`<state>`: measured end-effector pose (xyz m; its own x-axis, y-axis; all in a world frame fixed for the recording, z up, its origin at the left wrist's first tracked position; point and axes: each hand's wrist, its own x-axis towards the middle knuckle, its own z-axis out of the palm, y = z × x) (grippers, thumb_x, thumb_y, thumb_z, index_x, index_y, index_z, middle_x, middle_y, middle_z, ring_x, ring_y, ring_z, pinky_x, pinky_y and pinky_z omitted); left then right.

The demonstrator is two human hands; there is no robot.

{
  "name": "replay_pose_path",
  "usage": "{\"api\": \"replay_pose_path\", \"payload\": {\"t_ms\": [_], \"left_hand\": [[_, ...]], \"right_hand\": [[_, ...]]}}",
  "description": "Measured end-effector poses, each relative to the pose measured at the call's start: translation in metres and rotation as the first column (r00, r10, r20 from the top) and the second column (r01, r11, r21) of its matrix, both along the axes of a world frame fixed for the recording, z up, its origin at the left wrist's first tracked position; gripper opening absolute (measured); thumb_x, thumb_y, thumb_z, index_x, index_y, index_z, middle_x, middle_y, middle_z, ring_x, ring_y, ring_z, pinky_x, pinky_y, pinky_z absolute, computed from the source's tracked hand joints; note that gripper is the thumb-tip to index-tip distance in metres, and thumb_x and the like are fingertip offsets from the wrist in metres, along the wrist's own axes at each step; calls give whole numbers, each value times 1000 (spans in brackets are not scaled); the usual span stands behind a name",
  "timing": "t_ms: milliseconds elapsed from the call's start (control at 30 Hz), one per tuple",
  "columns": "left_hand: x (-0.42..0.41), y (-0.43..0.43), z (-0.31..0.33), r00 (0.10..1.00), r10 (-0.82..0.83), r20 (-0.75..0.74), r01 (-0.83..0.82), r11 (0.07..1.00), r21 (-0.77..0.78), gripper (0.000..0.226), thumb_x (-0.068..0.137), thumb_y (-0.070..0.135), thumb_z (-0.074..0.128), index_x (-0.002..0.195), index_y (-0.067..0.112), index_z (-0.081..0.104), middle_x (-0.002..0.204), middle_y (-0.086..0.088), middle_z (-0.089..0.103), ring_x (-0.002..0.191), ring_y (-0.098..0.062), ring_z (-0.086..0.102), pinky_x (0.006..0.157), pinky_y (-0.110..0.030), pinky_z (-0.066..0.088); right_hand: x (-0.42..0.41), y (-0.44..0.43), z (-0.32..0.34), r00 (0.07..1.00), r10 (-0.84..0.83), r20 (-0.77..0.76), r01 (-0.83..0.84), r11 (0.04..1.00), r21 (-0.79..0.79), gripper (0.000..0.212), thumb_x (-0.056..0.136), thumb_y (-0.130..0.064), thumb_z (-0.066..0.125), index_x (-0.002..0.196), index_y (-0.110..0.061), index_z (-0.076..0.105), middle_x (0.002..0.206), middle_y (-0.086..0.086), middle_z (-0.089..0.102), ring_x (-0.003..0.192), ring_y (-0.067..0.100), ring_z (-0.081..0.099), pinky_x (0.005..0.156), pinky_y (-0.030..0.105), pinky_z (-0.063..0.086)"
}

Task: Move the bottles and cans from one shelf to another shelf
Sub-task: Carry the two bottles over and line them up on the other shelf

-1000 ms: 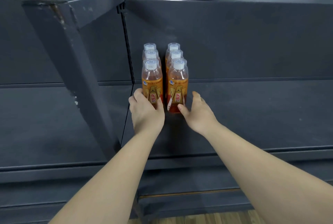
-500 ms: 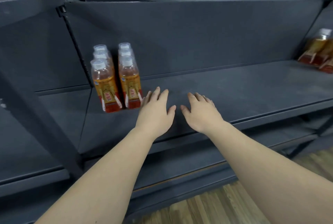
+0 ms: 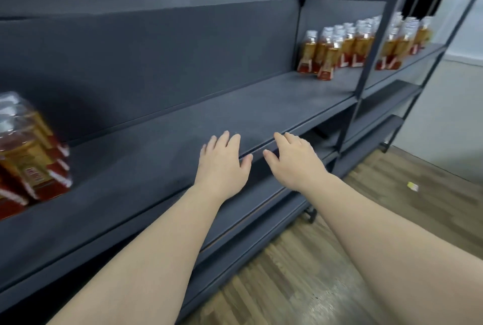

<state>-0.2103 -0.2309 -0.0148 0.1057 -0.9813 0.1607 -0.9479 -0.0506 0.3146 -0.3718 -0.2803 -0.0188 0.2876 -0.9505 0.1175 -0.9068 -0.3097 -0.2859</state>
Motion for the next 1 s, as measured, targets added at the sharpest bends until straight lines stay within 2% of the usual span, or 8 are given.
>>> {"api": "replay_pose_path", "payload": {"t_ms": [100, 233, 433, 700, 1000], "left_hand": [[-49, -18, 2, 995, -94, 27, 94, 996, 8, 59, 104, 45, 40, 154, 16, 29, 164, -6, 23, 151, -32, 15, 122, -45, 15], [-111, -39, 4, 972, -228, 62, 229, 973, 0, 59, 103, 45, 40, 153, 14, 31, 162, -7, 26, 150, -33, 19, 122, -46, 17], [-181, -76, -1, 916, -398, 55, 397, 917, 26, 61, 103, 46, 39, 155, 15, 27, 163, -7, 24, 151, -30, 16, 123, -46, 14], [-253, -137, -4, 821, -571, 22, 571, 821, 6, 58, 103, 43, 42, 153, 14, 32, 161, -8, 30, 147, -32, 24, 120, -46, 19], [-293, -209, -9, 743, -669, -11, 669, 743, -2, 56, 104, 42, 41, 151, 13, 35, 158, -7, 34, 145, -30, 27, 119, -46, 21]], "right_hand": [[-51, 0, 3, 996, -94, 9, 94, 996, 5, 59, 103, -49, 36, 149, -11, 36, 141, 10, 47, 134, 32, 38, 115, 45, 28], [-114, 1, 3, 975, -220, 24, 219, 976, 14, 56, 103, -48, 36, 144, -11, 41, 136, 8, 50, 133, 32, 40, 115, 45, 28], [-183, 0, 4, 922, -388, 2, 387, 919, 82, 57, 105, -47, 33, 150, -12, 34, 151, 13, 39, 142, 33, 30, 119, 43, 22], [-246, -26, 8, 813, -582, -21, 579, 803, 140, 58, 106, -47, 32, 153, -13, 30, 156, 14, 33, 145, 34, 25, 121, 45, 18], [-274, -75, 9, 735, -674, -69, 676, 725, 133, 57, 105, -48, 32, 151, -13, 34, 156, 14, 33, 145, 34, 24, 120, 43, 18]]}}
